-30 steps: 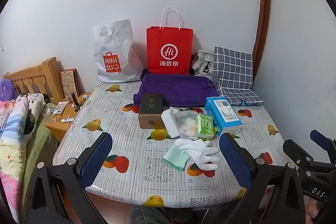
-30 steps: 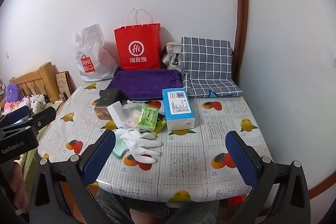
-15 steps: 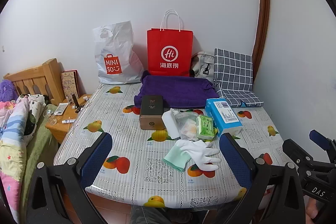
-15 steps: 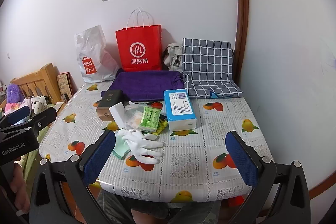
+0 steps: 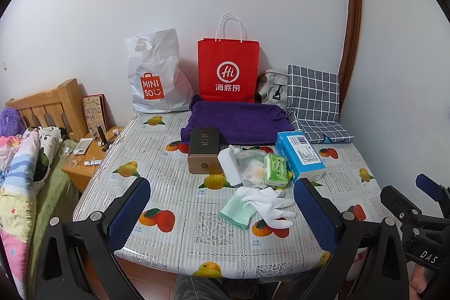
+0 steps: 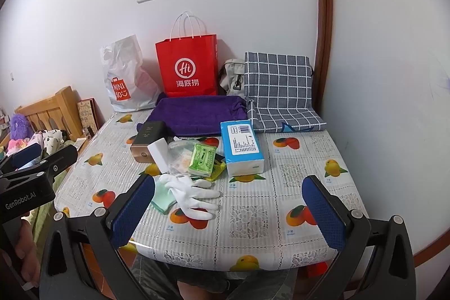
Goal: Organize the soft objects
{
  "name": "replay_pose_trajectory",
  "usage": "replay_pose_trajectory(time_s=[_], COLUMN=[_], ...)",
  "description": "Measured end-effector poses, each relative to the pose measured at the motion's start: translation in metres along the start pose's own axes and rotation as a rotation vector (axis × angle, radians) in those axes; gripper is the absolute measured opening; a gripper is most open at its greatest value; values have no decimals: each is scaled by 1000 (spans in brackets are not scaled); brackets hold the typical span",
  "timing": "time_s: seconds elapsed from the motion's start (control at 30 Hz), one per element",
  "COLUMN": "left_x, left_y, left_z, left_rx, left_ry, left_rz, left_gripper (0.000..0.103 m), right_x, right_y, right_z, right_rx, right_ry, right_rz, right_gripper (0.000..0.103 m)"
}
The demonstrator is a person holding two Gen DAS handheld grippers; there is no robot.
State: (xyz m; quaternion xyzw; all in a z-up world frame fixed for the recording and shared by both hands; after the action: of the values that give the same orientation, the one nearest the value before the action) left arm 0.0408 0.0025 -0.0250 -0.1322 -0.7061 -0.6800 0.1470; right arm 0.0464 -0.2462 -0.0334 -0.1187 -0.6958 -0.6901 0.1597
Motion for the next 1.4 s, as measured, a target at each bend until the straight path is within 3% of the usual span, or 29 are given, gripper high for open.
replay_pose_trajectory(time_s=[1.4], left_x=[3], left_y=[0], left_z=[1], left_rx=[2], left_ry=[1], left_rz=[-3], left_gripper=[103], right_x=[5], right_y=[0], right_z=[4], right_rx=[5], right_ry=[5], right_rz=[-9], right_gripper=[103])
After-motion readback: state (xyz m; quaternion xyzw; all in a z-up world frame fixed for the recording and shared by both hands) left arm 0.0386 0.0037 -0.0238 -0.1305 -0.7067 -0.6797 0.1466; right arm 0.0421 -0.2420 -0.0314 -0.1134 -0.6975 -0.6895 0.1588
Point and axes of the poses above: each gripper's, at about its wrist camera, not at the fingertips, and x roughly against the way its jaws point, z to its left, y to its top, the point moved 6 cm from there along -x, roughly the way its jaws point, and after that the axes turned 13 degrees about -z, right-handed, at the moved point
